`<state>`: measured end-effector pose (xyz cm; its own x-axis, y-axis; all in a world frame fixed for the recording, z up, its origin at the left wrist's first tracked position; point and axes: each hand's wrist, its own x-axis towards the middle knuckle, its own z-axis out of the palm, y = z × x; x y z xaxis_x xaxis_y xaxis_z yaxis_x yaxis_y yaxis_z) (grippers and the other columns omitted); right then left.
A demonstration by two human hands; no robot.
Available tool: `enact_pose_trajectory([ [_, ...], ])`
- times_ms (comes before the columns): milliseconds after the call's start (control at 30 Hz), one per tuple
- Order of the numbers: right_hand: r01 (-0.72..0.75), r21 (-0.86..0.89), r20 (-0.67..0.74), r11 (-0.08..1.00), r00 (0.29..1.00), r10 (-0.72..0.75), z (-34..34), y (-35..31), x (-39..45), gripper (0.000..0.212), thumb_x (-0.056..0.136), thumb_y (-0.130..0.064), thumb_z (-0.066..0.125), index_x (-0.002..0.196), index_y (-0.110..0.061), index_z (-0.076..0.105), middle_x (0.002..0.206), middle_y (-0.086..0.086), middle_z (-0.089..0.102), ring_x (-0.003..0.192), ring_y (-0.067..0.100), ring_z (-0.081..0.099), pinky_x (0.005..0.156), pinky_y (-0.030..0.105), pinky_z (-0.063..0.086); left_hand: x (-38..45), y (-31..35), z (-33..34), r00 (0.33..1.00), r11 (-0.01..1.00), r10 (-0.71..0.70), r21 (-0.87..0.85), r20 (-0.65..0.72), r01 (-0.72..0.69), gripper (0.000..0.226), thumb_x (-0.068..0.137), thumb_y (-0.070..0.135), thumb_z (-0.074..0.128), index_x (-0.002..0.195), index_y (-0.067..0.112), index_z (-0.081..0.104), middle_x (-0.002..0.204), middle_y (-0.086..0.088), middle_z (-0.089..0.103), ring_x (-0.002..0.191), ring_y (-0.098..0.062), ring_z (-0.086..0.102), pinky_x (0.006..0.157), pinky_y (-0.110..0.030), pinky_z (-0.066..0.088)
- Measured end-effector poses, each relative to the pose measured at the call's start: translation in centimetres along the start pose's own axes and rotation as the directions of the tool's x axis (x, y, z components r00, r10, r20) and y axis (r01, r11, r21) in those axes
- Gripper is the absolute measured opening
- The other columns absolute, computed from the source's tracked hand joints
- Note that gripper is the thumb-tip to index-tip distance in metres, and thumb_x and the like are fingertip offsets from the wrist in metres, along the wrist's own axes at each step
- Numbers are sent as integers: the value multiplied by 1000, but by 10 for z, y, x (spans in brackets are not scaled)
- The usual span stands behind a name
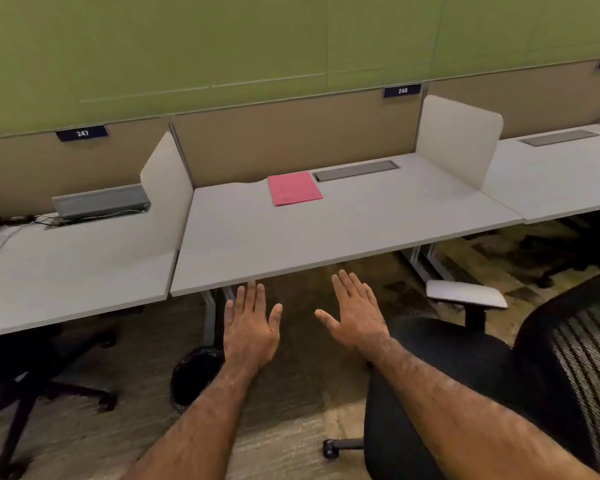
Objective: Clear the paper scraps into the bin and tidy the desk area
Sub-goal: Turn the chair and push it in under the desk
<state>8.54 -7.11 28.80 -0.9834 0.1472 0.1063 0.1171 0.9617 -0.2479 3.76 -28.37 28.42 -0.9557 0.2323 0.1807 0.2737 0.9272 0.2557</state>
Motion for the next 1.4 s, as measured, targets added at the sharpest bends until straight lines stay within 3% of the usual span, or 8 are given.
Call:
enact_pose_trajectory([
  [233,-47,10,-38,999,998,48,-3,-9,-72,84,90,-68,29,153,-19,1,162,0,-5,147,16,-10,116,35,-9,-59,-4,-3,997,997,74,-4,-2,-74,79,89,64,-4,152,18,8,161,2,-5,147,-14,-7,116,-36,-12],
  [400,-78,-13,-40,997,996,77,-2,-5,-136,84,90,-67,31,153,-18,3,162,1,-1,148,17,-8,115,35,-9,-111,-4,-3,995,995,99,-18,31,-98,80,89,63,-1,152,16,10,161,0,-1,148,-18,-3,119,-41,-6],
  [633,-202,-62,-83,978,977,196,-28,39,-215,83,90,-67,30,153,-18,5,162,1,0,148,16,-8,116,36,-7,-158,44,-2,979,979,199,-61,48,-196,80,89,63,2,152,16,16,162,-1,3,148,-19,0,119,-42,-2],
  [833,-350,-52,-218,935,918,332,-88,107,-259,80,90,-65,31,152,-17,14,162,3,10,148,18,-1,116,37,-6,-175,124,0,934,930,358,-102,21,-354,77,91,63,3,152,17,12,161,1,-2,148,-16,-5,119,-40,-6],
  [1100,-503,-123,-348,856,829,437,-206,265,-307,67,94,-63,27,138,-16,48,146,4,47,140,19,32,118,44,5,-190,274,6,865,844,500,-195,-50,-499,71,95,60,18,152,18,11,161,2,-5,147,-14,-11,118,-37,-9],
  [1200,-550,-165,-311,819,817,486,-243,334,-326,64,95,-60,27,129,-14,57,136,6,56,132,22,43,114,46,24,-197,350,11,829,804,558,-220,-48,-553,69,96,55,28,152,17,13,162,1,-3,147,-14,-10,116,-36,-12],
  [1267,-540,-168,-205,824,837,507,-254,364,-335,60,97,-55,28,123,-14,62,128,8,60,126,25,48,106,44,35,-204,392,14,777,753,629,-227,-26,-617,69,95,53,33,152,18,16,162,-1,0,147,-15,-8,116,-36,-12],
  [1400,-497,-50,-47,866,868,495,-251,403,-354,47,99,-47,36,130,-19,59,146,6,47,137,22,38,112,36,30,-227,468,22,696,675,718,-244,3,-696,64,94,46,39,150,20,24,162,-1,6,148,-17,-3,115,-36,-10],
])
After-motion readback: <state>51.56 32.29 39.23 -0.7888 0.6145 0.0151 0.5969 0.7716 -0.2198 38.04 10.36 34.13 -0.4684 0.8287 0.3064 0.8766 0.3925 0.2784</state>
